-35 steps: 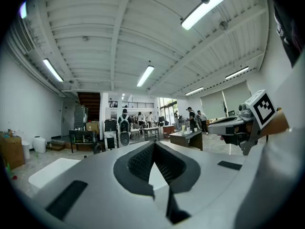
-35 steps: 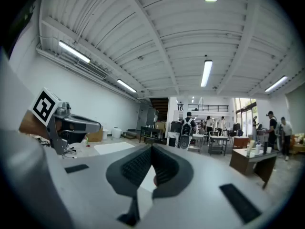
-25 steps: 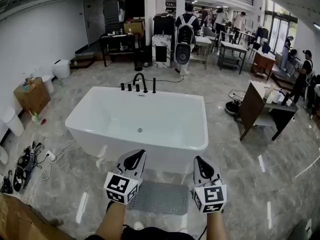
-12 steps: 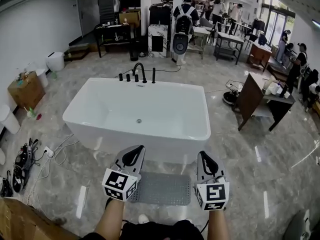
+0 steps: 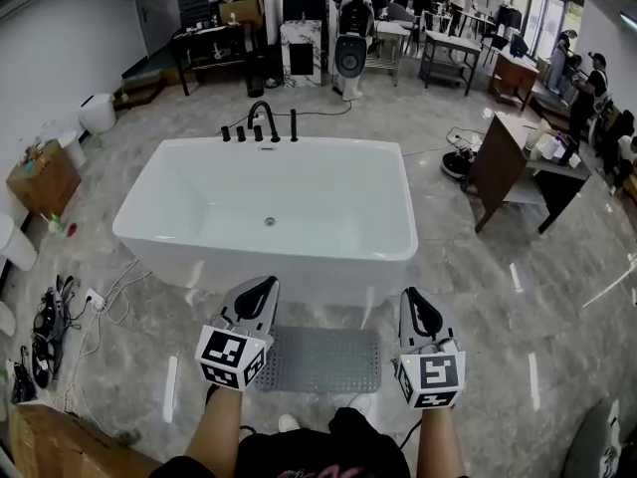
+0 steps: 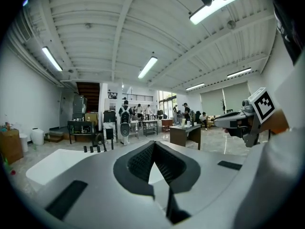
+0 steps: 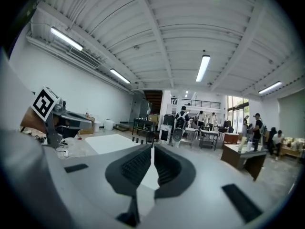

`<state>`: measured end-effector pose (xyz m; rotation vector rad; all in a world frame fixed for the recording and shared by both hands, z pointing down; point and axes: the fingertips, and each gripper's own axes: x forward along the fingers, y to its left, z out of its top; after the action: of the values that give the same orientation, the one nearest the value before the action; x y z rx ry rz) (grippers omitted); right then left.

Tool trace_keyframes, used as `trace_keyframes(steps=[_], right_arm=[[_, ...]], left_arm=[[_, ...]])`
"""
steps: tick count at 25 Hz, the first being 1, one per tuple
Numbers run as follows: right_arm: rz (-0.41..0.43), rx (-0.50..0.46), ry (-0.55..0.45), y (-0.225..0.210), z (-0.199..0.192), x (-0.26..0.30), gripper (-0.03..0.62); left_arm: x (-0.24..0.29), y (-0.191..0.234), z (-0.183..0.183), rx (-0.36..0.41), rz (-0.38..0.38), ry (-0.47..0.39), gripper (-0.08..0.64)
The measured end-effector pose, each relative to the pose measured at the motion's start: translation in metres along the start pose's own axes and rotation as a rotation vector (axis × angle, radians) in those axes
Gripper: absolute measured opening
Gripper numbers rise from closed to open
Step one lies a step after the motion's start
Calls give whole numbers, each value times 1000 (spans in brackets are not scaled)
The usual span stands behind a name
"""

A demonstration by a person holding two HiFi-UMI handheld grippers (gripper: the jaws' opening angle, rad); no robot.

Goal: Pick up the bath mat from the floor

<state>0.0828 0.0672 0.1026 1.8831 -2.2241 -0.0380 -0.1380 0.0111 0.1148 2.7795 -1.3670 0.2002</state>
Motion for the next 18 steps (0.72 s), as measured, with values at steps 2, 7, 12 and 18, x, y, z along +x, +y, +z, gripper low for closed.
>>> trace_keyframes(steps=[2,7,12,18], right_arm=[[13,6,-6,-18,-1,14,23],[73,15,-10,-49,-13,42,23],[110,29,19,-59,-32,66,23],[122,62,70,-51,-52,89,23]], left_arm=[[19,-4,4,7,9,8,8],[53,-16,5,61,44,52,8],[69,-3,-13,47,86,103,8],[73,24,-38,24,105,152,8]])
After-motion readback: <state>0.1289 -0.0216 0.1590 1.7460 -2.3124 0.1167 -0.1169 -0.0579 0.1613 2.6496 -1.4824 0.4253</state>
